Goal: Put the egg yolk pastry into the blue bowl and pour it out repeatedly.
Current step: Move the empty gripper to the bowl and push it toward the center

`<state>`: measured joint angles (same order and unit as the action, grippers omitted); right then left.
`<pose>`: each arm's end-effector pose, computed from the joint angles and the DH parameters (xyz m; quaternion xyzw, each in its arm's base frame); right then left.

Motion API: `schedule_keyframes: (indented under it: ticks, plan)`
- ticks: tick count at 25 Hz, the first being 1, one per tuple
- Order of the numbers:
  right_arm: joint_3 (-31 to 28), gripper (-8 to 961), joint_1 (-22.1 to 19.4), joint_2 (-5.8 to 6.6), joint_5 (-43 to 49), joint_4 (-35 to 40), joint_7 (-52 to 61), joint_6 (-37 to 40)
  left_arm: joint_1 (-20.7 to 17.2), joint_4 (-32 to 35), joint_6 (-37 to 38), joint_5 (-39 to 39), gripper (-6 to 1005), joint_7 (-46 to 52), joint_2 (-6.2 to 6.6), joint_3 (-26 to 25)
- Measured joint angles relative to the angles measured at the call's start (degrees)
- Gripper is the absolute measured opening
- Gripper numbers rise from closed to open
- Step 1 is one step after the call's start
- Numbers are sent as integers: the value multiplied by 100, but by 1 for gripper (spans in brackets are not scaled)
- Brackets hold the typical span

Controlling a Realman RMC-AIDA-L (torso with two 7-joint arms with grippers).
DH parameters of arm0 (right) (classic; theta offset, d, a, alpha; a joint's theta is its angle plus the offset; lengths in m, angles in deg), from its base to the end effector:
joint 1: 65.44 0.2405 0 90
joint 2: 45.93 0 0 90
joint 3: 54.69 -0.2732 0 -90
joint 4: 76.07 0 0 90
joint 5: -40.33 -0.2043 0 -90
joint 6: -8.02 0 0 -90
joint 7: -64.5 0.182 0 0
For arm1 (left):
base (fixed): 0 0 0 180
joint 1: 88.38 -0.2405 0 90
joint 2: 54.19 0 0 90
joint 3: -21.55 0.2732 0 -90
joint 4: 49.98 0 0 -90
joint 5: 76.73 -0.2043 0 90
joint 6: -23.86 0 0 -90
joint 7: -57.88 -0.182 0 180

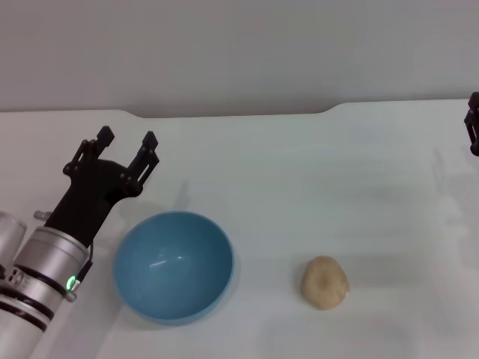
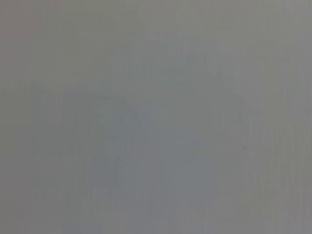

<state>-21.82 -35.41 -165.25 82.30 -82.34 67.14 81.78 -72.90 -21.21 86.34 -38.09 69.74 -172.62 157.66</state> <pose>0.3410 0.3739 -0.0056 -0.6698 0.2046 0.2702 0.6607 -0.2785 0.3318 -0.0776 -0.7349 -0.2666 -0.3814 0.4934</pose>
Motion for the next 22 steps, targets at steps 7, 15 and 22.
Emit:
schedule_keyframes:
  ticks: [7,15,22]
  plan:
    - [0,466,3,4,-18,24,0,-74,171,8,-223,-6,726,0,-2,2]
    - [0,467,-14,5,-24,131,0,-249,230,577,-891,-62,726,-49,95,-151]
    - [0,467,-14,5,-24,145,-1,-311,264,2072,-3062,-1184,725,-14,300,-1333]
